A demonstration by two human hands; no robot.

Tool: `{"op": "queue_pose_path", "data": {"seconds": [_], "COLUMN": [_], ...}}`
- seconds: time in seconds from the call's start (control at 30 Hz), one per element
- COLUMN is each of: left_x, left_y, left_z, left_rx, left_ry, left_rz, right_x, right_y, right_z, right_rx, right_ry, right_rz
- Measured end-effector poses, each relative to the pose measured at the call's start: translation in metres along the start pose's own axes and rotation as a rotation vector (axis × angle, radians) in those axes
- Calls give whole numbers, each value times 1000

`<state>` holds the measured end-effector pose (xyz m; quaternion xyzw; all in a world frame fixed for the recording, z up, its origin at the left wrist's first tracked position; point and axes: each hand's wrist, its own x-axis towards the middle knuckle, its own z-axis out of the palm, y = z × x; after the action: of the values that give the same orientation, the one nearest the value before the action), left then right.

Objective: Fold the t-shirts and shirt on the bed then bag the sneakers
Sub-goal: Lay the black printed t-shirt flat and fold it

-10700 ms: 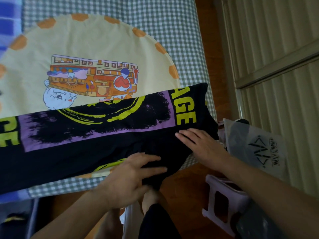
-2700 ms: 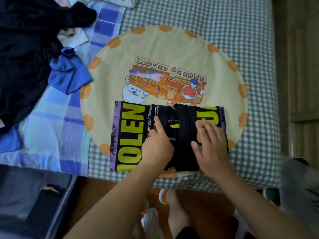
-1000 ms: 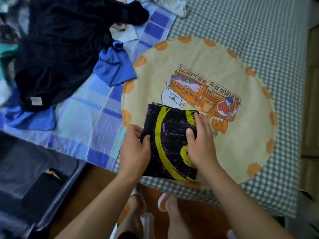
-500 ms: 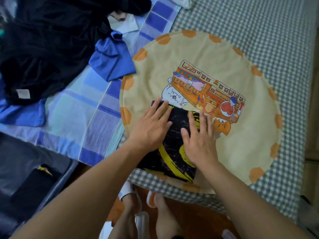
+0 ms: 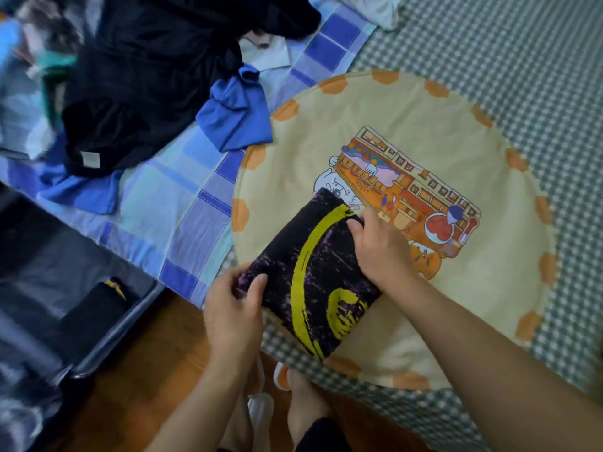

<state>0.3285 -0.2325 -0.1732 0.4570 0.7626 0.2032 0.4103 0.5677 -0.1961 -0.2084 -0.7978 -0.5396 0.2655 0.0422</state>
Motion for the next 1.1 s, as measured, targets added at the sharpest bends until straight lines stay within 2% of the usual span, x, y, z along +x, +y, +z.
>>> {"op": "queue_pose_path", "data": {"seconds": [0.1, 0.17, 0.23, 0.3, 0.43, 0.53, 0.7, 0.77, 0.87, 0.93, 1.0, 1.1], "left_x": [24, 26, 10, -4, 1, 6, 2, 4, 9, 13, 11, -1], "left_y": [23, 28, 27, 26, 21, 18, 16, 16, 17, 20, 25, 27], "left_z": [10, 18, 28, 41, 53, 49, 38, 38, 42, 45, 45, 55], "left_rx": [-83, -37, 69, 112, -26, -115, -66, -114, -126, -60, 156, 558], "left_ry": [141, 180, 128, 38, -14, -40, 21, 11, -22, -14, 55, 94], "left_rz": [92, 131, 163, 74, -37, -70, 19, 0, -39, -48, 68, 599], "right_x": [-28, -47, -60, -54, -13, 16, 1, -16, -21, -14, -11, -19], "right_y": [8, 12, 14, 11, 10, 22, 28, 26, 29, 31, 29, 24], "right_z": [2, 2, 0, -5, -16, -22, -34, -33, -18, -12, -8, -5], "right_rx": [216, 255, 169, 165, 429, 408, 535, 563, 370, 293, 253, 225], "right_ry": [74, 91, 171, 211, 45, -77, 154, 144, 99, 125, 174, 316], "right_rz": [307, 390, 294, 238, 282, 199, -39, 36, 187, 213, 204, 155]}}
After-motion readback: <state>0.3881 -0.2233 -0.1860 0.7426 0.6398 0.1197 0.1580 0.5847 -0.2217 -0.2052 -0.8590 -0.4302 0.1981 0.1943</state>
